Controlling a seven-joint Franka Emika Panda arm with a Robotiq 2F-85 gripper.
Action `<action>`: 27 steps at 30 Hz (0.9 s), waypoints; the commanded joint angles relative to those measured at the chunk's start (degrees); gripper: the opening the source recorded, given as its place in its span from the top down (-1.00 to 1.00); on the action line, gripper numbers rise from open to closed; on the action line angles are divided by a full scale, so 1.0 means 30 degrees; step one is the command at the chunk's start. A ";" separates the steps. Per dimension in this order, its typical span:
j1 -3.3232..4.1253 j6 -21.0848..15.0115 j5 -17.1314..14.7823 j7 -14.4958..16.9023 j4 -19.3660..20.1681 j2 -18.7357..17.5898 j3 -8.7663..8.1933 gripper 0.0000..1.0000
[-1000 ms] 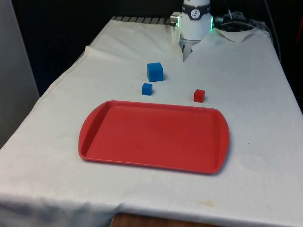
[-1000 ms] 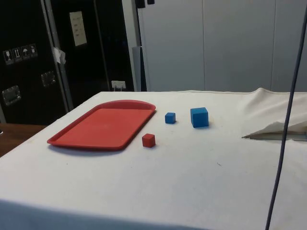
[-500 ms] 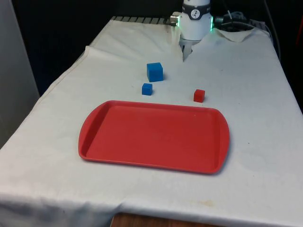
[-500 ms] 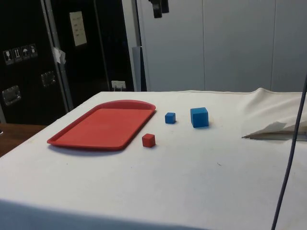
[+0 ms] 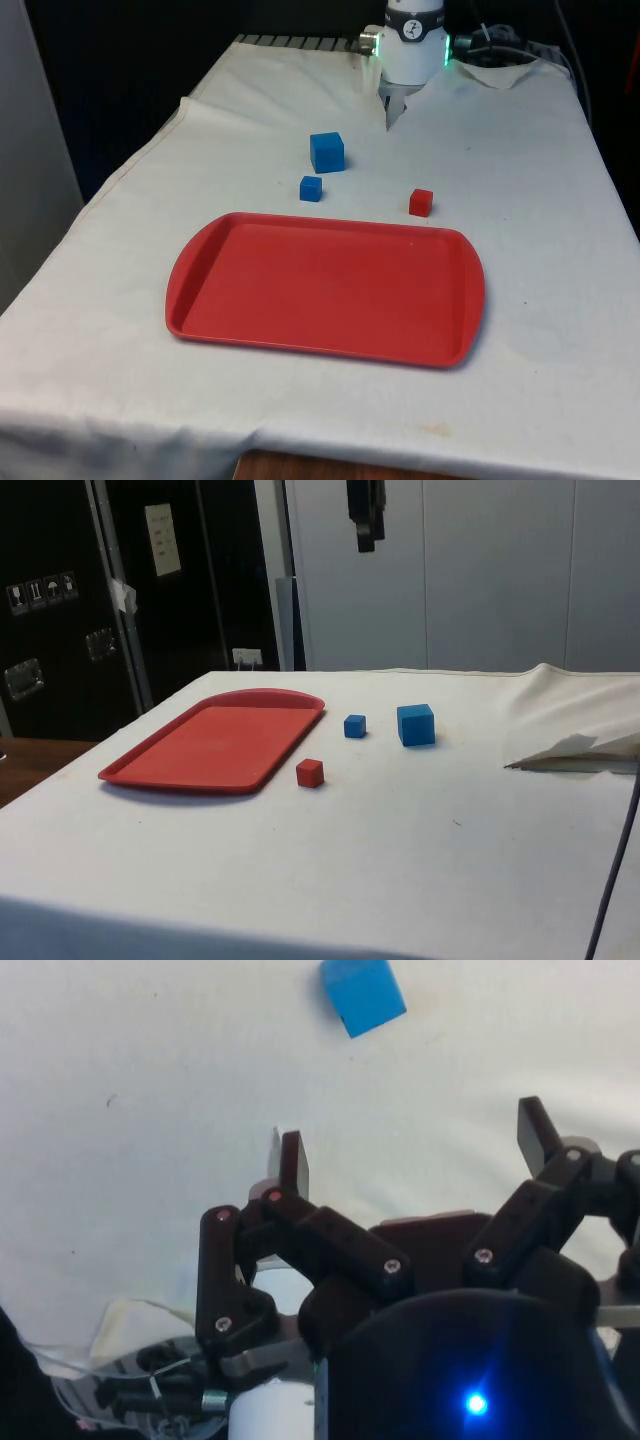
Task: Pick up the largest block and place it onto the tray.
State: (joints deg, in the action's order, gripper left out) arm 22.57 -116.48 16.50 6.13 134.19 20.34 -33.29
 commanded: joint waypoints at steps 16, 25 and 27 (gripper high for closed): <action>-0.0325 -0.2998 0.1203 0.0000 0.3896 0.1642 -0.0745 -1.00; -0.0325 -0.4660 0.1528 0.0439 0.5500 0.1585 -0.1413 -1.00; -0.0306 -0.5023 0.1509 0.0611 0.5749 0.1471 -0.1547 -1.00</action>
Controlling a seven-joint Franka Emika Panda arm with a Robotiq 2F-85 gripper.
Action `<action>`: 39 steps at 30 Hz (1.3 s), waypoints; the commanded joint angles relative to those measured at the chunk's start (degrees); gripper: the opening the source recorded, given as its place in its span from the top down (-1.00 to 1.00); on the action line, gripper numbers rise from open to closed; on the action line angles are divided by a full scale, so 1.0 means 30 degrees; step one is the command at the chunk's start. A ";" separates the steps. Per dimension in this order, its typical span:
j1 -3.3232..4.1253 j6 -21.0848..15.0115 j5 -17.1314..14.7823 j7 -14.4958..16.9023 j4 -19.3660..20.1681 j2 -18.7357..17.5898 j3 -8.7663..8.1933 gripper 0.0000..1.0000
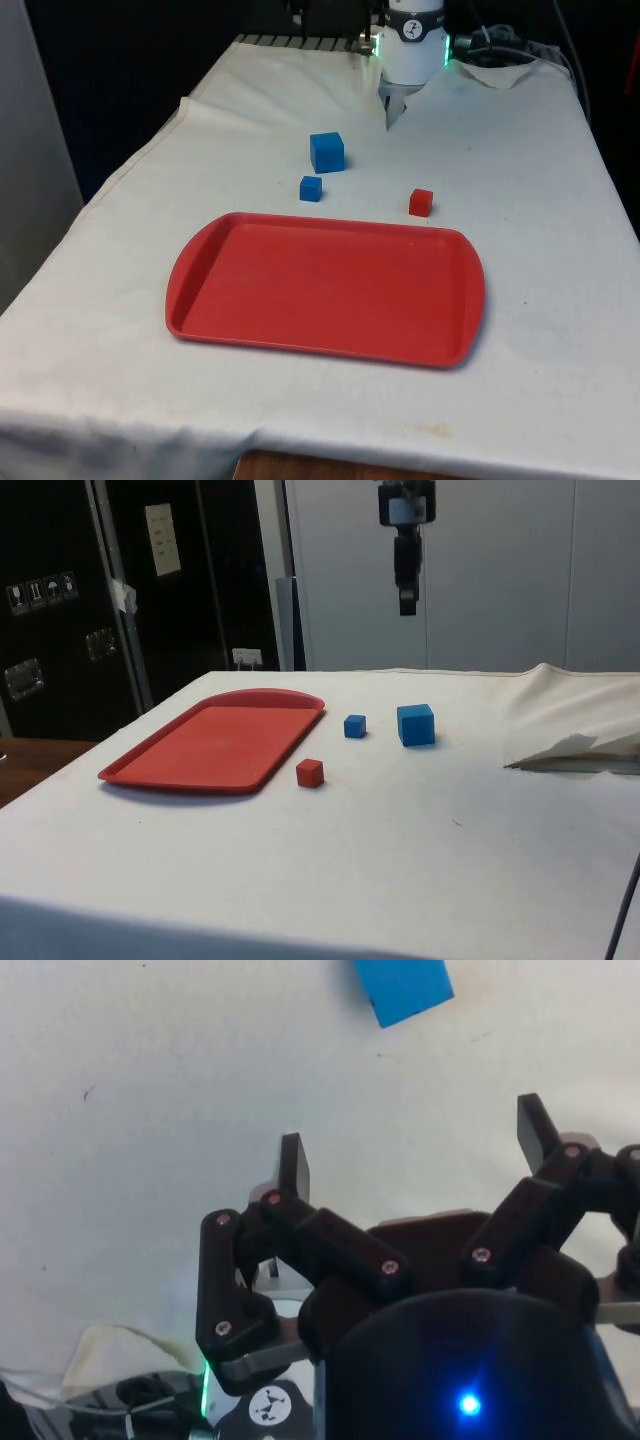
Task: Pick up the largest block and place it onto the tray.
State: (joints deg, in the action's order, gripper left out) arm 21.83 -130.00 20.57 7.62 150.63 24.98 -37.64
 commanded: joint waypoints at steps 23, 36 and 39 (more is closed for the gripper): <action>0.0095 -0.5844 -0.0229 0.2330 0.2177 -0.3571 -0.1432 -1.00; 0.0076 -0.8862 -0.0802 0.3132 0.2387 -0.6455 -0.1413 -1.00; 0.0306 -1.0046 -0.1642 0.3705 0.2559 -0.7277 -0.1337 -1.00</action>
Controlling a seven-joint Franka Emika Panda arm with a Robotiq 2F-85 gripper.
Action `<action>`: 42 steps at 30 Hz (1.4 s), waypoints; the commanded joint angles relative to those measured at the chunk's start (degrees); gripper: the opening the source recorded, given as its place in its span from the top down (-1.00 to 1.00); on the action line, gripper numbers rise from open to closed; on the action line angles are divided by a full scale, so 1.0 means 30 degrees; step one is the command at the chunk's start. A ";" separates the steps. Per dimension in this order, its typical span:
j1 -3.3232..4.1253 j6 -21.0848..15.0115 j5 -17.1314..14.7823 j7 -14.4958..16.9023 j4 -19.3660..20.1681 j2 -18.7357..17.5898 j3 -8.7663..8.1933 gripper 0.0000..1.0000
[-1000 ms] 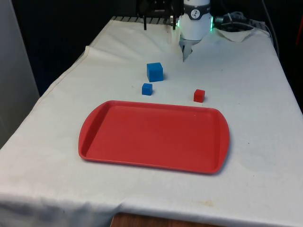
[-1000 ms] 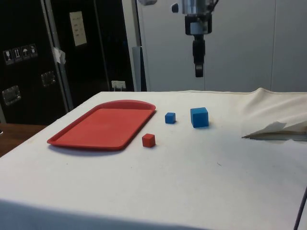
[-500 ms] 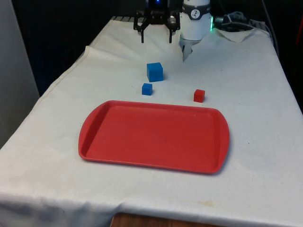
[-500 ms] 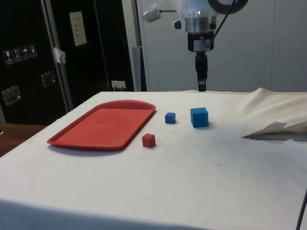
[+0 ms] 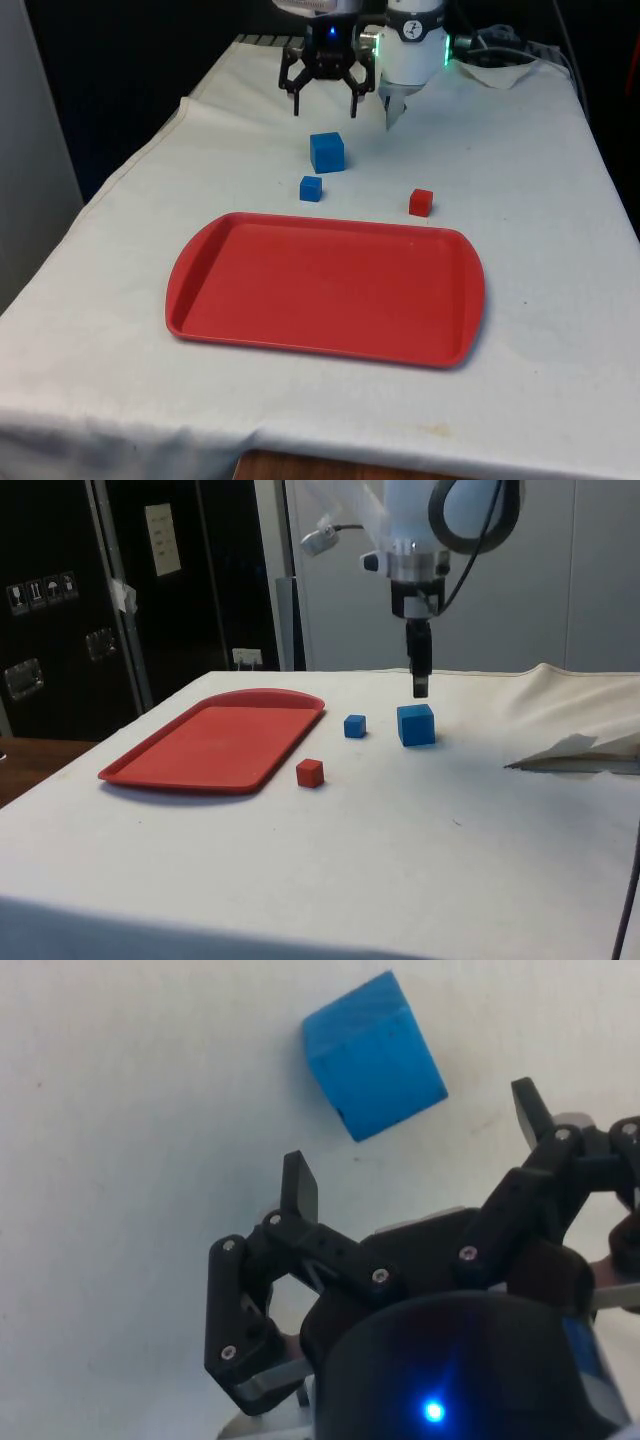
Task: Pick up the largest block and place it onto the tray.
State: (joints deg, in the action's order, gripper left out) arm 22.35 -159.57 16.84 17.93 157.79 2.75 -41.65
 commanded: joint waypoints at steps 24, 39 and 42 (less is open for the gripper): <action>-0.0057 -0.3552 -0.1623 0.0363 0.0172 -0.3915 0.1031 -1.00; 0.0038 -0.3953 -0.1623 -0.0267 -0.0134 -0.4736 0.1776 -1.00; 0.0000 -0.3973 -0.1681 -0.0267 -0.0172 -0.4832 0.1910 -1.00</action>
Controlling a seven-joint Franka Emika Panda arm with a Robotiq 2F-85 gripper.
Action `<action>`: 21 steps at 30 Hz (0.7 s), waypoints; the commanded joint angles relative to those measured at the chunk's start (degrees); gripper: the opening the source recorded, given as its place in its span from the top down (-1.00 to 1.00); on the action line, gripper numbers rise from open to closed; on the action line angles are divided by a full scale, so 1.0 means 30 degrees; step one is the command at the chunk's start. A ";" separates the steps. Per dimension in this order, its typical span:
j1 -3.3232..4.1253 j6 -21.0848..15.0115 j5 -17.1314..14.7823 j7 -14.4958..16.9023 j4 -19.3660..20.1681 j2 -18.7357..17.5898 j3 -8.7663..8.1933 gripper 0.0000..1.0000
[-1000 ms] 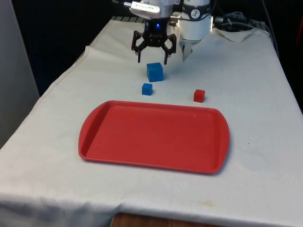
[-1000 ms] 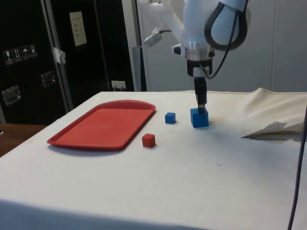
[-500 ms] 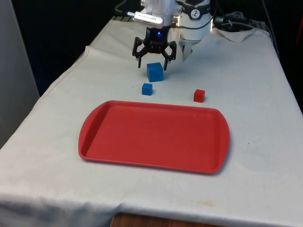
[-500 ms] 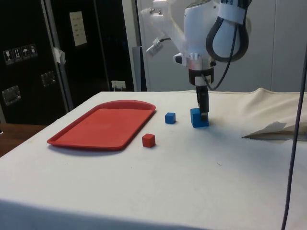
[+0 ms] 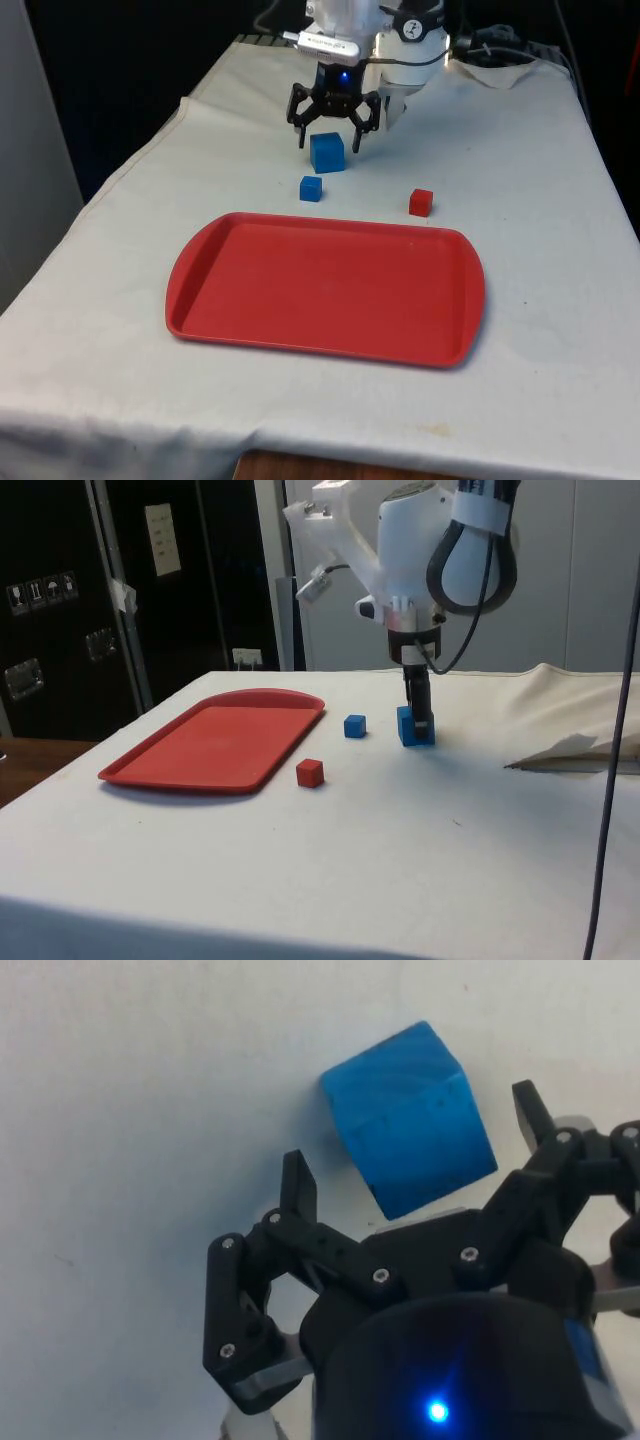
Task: Pick up the largest block and place it onto the tray.
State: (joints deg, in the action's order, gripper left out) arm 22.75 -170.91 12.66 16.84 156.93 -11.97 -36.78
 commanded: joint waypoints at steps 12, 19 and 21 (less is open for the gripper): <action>-0.0153 -0.0363 -0.0191 -0.0115 -0.0057 -0.0363 0.0420 0.63; -0.0153 -0.0363 -0.0172 -0.0115 -0.0057 -0.0363 0.0420 0.97; -0.0153 -0.0382 -0.0172 -0.0115 -0.0057 -0.0363 0.0420 0.96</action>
State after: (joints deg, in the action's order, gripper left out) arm 22.75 -171.26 12.66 16.27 156.36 -13.29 -36.15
